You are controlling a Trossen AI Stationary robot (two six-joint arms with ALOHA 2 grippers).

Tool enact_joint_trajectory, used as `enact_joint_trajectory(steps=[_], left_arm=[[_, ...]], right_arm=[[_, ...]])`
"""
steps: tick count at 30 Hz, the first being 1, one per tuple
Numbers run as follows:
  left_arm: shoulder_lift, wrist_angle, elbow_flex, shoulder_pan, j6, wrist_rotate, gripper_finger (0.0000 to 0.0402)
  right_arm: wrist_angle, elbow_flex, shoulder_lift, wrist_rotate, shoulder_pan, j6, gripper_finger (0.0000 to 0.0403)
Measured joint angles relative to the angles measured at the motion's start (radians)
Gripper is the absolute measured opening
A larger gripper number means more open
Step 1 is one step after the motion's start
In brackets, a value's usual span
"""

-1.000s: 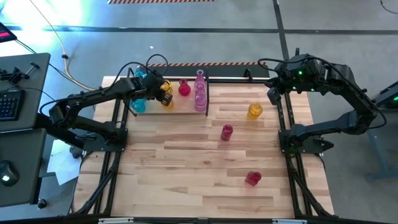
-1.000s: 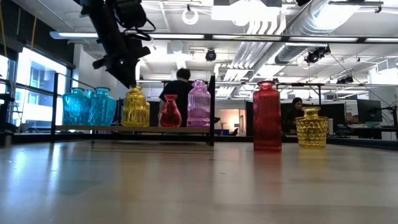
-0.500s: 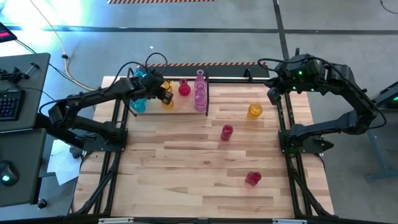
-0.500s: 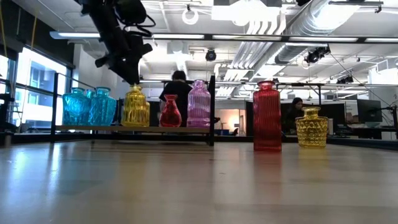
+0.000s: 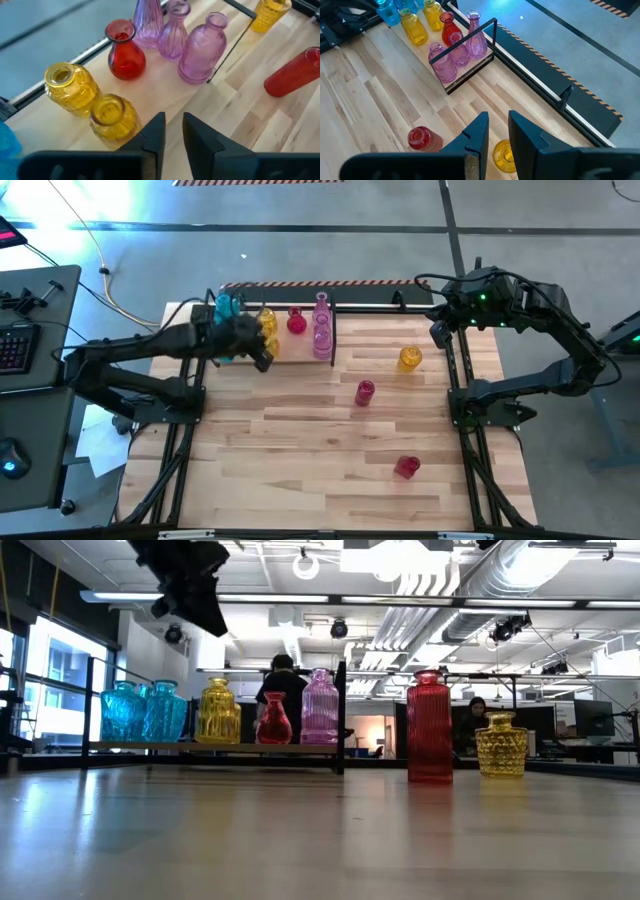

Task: Sort vases onto shelf
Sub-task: Put the bottom yellow vase on the shelf aligned with the other yellow vase

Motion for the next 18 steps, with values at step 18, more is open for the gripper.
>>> enact_joint_trajectory(steps=[18], left_arm=[[-0.074,0.513,-0.444,-0.303,-0.321,-0.376,0.0001]], right_arm=[[0.001,0.0,0.0,0.0,0.0,-0.016,0.0055]])
